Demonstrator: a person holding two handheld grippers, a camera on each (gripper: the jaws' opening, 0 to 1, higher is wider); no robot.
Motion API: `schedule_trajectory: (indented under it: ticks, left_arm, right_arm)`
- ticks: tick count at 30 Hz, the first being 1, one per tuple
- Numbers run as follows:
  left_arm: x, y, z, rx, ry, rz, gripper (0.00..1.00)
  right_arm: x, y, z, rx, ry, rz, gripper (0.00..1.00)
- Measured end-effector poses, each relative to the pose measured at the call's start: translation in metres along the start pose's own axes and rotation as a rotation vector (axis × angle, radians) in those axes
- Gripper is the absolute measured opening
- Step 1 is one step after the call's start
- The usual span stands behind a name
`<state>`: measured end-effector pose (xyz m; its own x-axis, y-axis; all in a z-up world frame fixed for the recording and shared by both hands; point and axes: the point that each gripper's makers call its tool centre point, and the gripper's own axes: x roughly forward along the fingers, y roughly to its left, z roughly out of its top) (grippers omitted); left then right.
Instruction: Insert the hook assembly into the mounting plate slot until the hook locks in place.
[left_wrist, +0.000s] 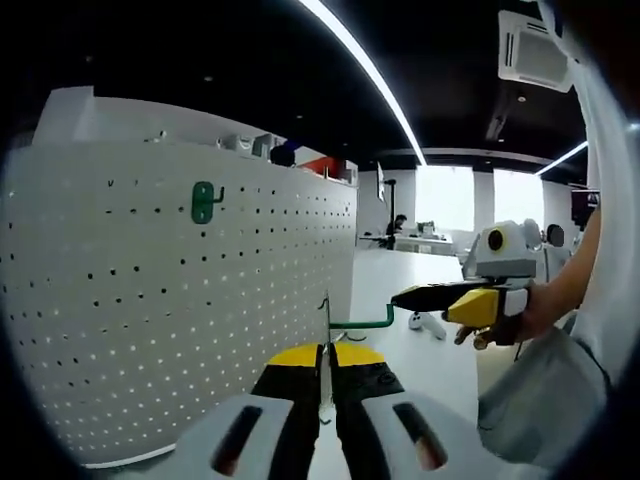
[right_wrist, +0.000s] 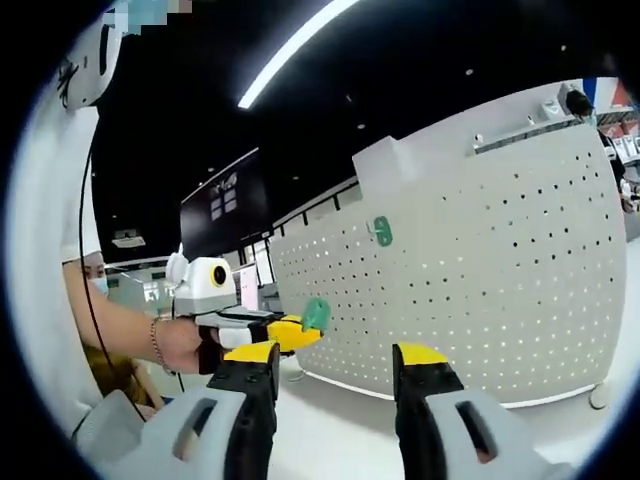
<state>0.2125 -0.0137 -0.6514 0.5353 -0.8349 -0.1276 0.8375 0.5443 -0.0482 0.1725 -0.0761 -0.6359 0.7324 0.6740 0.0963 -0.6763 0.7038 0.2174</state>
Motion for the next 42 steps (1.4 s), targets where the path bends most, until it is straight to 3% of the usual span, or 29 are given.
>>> schedule_trajectory:
  ticks: [23, 42]
  left_arm:
    - [0.006, -0.011, 0.012, -0.052, -0.062, 0.002, 0.03]
    - [0.009, -0.022, 0.014, -0.078, -0.081, -0.008, 0.03]
  right_arm:
    - [0.030, 0.013, 0.011, 0.025, -0.039, 0.038, 0.35]
    - [0.035, 0.018, 0.012, 0.082, -0.039, 0.051, 0.14]
